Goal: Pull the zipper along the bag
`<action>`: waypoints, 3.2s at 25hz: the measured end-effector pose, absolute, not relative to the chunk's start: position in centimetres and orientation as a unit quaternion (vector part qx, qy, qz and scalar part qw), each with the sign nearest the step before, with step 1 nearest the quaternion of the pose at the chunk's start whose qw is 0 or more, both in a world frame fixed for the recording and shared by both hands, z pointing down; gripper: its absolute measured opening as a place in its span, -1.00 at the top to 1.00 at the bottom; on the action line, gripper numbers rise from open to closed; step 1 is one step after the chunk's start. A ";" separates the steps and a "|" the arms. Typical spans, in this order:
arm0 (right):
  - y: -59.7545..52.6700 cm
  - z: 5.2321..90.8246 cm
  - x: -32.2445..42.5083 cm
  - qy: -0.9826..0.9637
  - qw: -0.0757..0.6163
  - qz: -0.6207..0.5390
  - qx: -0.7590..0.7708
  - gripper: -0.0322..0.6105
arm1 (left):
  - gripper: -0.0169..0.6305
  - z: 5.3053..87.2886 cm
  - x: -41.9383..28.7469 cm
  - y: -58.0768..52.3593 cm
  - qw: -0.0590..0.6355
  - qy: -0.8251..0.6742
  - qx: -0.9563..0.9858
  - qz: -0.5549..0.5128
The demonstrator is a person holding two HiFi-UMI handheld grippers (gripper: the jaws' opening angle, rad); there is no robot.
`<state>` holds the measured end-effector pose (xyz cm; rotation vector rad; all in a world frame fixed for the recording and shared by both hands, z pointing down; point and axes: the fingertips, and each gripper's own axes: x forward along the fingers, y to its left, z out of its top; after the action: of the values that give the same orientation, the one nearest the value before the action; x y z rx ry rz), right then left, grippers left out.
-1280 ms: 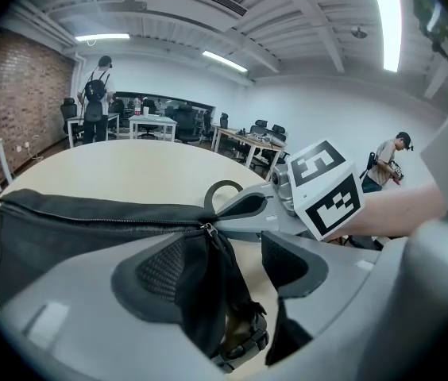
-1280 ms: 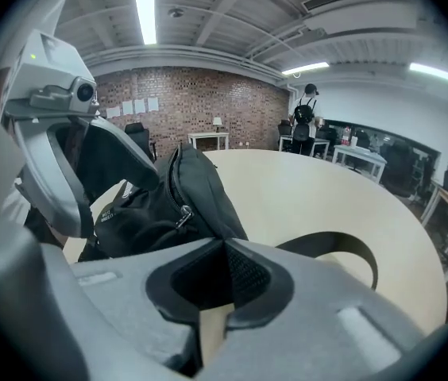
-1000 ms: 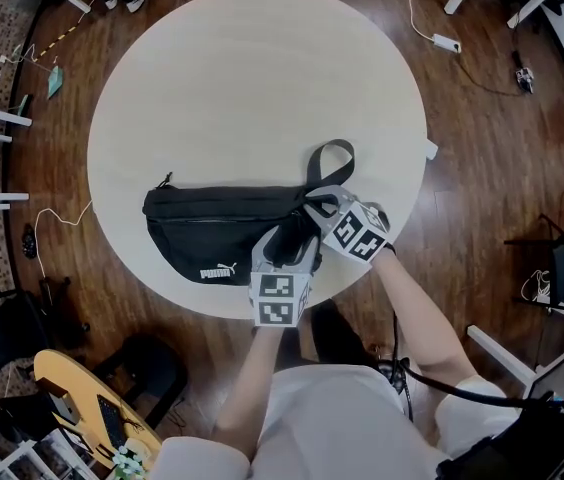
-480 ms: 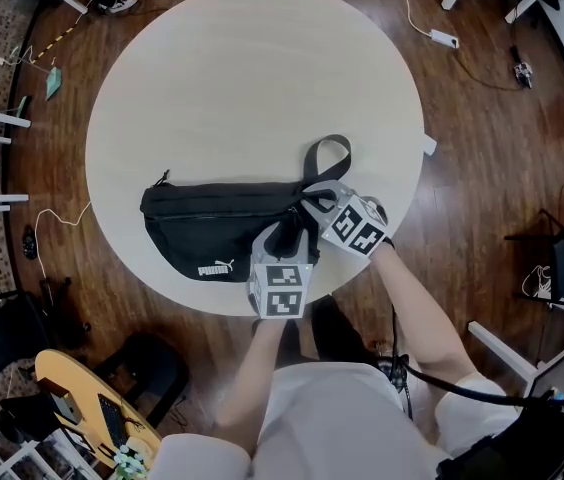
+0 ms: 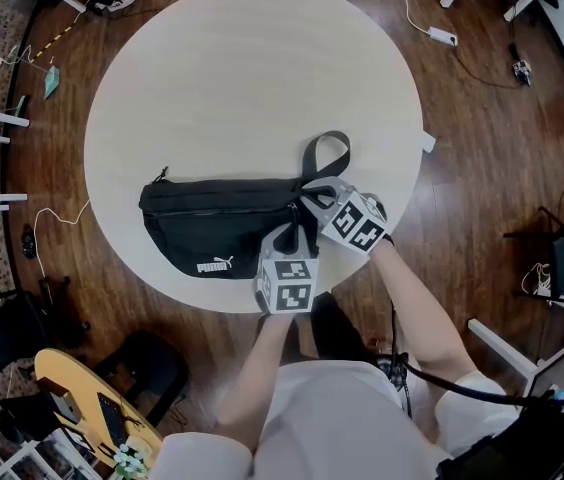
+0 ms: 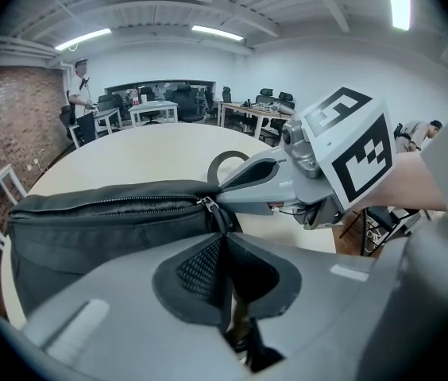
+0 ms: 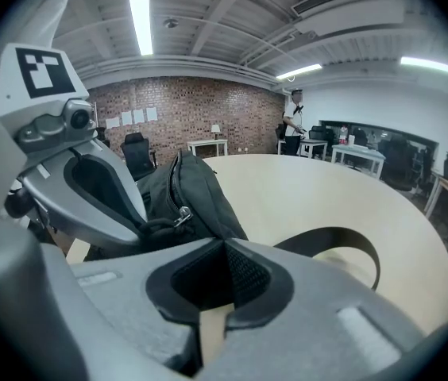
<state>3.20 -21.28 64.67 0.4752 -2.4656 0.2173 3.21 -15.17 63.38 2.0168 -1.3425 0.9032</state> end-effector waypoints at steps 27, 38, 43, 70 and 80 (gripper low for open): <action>-21.4 65.3 4.0 -0.916 0.345 0.059 0.196 0.91 | 0.87 57.6 -9.8 -15.3 0.317 -0.563 0.730 0.222; -21.8 65.3 3.9 -0.908 0.348 0.078 0.219 0.91 | 0.86 57.6 -16.3 -15.9 0.316 -0.588 0.714 0.210; -21.9 65.5 3.9 -0.901 0.349 0.088 0.242 0.91 | 0.86 57.6 -19.4 -16.3 0.307 -0.592 0.714 0.214; -23.2 66.2 3.5 -0.859 0.401 0.104 0.301 0.91 | 0.85 61.3 -38.8 -19.3 0.310 -0.622 0.690 0.204; -23.3 66.6 3.8 -0.855 0.404 0.102 0.307 0.91 | 0.85 65.8 -40.3 -21.6 0.292 -0.617 0.684 0.257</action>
<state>3.80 -23.30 66.62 0.7762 -2.1598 0.2577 -40.27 -21.65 65.82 1.8234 -1.6453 0.6841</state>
